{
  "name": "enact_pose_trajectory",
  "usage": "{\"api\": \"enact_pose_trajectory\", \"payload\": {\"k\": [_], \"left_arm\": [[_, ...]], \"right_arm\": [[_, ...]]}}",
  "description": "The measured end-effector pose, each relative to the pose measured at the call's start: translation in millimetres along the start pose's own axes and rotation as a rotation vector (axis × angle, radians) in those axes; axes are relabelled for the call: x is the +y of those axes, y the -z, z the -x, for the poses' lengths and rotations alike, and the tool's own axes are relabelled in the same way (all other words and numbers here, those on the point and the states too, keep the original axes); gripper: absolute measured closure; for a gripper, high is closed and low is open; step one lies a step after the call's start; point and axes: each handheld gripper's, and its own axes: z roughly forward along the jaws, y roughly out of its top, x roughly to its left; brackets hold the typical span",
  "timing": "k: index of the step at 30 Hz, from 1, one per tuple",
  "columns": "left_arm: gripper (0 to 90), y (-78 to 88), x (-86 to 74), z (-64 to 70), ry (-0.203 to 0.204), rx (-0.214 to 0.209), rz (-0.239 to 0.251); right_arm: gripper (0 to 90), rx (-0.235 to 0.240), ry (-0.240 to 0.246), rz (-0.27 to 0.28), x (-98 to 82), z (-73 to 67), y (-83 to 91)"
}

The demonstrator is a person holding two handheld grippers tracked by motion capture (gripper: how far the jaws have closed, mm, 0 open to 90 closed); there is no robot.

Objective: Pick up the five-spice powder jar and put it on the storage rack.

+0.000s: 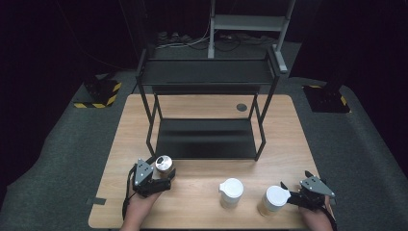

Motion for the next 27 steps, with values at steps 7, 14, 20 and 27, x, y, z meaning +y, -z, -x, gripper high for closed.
{"api": "enact_pose_trajectory", "payload": {"k": [7, 14, 20, 27], "left_arm": [[18.3, -2.3, -3.9, -1.0, -0.002, -0.005, 0.015], [26.7, -1.9, -7.2, 0.9, -0.021, 0.003, 0.043], [31.7, -1.2, -10.1, 1.4, -0.028, 0.004, 0.056], [34.4, -1.1, -14.4, 1.4, -0.026, 0.001, 0.070]], "right_arm": [[0.0, 0.001, 0.001, 0.001, -0.2, 0.0, 0.1], [0.0, 0.003, 0.003, 0.000, 0.0, 0.2, 0.0], [0.0, 0.003, -0.001, 0.003, -0.5, 0.7, 0.1], [0.0, 0.004, -0.002, 0.002, -0.4, 1.0, 0.1]]}}
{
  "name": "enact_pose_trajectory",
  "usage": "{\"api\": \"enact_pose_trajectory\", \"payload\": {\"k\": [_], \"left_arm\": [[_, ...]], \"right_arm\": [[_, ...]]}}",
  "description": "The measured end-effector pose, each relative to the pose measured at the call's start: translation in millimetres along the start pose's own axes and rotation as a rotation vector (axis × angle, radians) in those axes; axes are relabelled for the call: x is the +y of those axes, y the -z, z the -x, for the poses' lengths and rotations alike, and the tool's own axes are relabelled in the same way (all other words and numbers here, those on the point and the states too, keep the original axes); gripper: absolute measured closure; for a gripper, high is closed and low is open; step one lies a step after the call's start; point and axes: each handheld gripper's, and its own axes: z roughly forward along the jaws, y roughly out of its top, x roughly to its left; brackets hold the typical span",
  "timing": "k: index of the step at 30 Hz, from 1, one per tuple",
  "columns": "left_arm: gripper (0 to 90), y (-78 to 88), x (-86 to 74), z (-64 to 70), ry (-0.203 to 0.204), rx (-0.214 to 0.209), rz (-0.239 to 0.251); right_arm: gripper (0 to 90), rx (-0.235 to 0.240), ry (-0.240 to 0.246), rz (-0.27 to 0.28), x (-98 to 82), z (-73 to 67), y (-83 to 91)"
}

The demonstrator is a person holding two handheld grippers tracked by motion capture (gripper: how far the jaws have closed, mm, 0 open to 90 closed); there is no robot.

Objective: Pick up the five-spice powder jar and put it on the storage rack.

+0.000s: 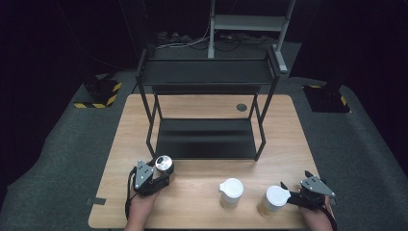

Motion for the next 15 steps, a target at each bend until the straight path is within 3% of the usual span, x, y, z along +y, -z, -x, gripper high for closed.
{"api": "enact_pose_trajectory", "payload": {"k": [15], "left_arm": [[34.8, 0.3, 2.2, 0.3, 0.002, 0.001, -0.001]], "right_arm": [[0.0, 0.003, -0.001, 0.000, 0.1, 0.6, -0.1]]}}
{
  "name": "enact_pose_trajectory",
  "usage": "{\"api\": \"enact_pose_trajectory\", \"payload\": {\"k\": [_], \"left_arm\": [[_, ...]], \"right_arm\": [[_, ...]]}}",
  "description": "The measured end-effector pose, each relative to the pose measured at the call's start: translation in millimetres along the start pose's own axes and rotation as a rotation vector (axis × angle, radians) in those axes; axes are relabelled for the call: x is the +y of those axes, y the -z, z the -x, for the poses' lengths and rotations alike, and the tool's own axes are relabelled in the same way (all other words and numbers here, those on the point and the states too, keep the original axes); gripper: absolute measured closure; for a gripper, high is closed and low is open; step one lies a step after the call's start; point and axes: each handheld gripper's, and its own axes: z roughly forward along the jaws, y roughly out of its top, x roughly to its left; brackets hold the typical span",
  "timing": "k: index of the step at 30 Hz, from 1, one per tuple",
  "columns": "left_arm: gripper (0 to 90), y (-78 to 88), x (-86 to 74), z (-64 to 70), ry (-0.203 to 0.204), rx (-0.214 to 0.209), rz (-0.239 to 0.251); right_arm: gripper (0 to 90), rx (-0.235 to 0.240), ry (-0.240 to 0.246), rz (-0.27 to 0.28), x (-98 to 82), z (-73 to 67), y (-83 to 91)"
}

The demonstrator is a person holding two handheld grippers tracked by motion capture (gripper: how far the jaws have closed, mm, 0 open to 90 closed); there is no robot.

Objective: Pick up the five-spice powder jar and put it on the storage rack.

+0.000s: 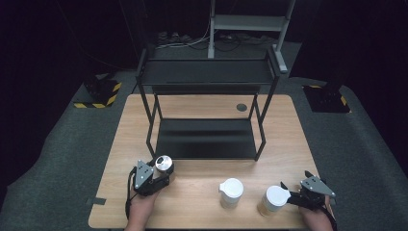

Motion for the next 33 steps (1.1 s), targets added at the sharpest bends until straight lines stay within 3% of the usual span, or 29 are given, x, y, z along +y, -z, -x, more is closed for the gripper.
{"api": "enact_pose_trajectory", "payload": {"k": [12, 21, 33], "left_arm": [[34.8, 3.0, 11.1, 0.6, 0.008, -0.013, 0.034], [34.8, 3.9, 28.8, 5.9, 0.001, -0.024, 0.057], [34.8, -4.9, 45.8, 13.3, -0.004, -0.033, 0.069]], "right_arm": [[0.0, 0.000, 0.010, -0.007, 1.2, -0.6, -0.5], [0.0, -0.007, 0.023, -0.033, 5.5, -3.1, -2.4], [0.0, 0.001, 0.009, -0.027, 4.4, -0.2, -1.7]]}}
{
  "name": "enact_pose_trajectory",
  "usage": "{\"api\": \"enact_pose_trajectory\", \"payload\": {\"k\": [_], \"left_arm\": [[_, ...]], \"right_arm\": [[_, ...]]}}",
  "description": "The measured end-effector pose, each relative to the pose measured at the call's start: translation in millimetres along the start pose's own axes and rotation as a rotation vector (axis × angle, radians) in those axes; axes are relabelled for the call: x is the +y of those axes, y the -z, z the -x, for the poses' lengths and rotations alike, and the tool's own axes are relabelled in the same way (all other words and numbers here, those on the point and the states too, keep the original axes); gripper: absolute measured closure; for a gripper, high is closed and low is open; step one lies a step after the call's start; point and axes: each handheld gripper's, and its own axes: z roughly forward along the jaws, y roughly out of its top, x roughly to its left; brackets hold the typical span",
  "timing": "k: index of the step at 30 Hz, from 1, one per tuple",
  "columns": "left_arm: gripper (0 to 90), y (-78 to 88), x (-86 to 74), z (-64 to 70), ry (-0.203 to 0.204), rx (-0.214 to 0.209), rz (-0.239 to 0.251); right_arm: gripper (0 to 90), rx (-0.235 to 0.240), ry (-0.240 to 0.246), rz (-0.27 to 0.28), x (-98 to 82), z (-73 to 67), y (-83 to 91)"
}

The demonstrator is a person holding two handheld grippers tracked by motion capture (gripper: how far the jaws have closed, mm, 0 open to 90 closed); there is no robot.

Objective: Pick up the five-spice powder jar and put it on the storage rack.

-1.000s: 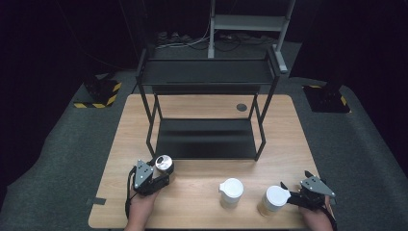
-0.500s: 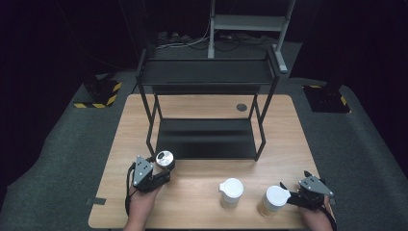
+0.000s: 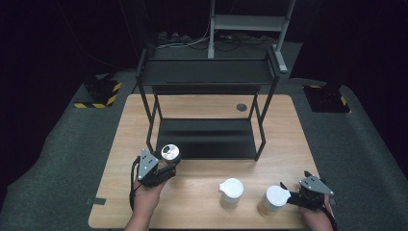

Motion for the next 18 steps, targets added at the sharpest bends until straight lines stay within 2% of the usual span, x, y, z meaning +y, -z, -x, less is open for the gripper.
{"api": "enact_pose_trajectory", "payload": {"k": [18], "left_arm": [[34.8, -14.7, 11.1, 0.5, 0.009, 0.005, -0.002]], "right_arm": [[0.0, 0.002, 0.002, 0.001, -0.2, 0.2, 0.1]]}}
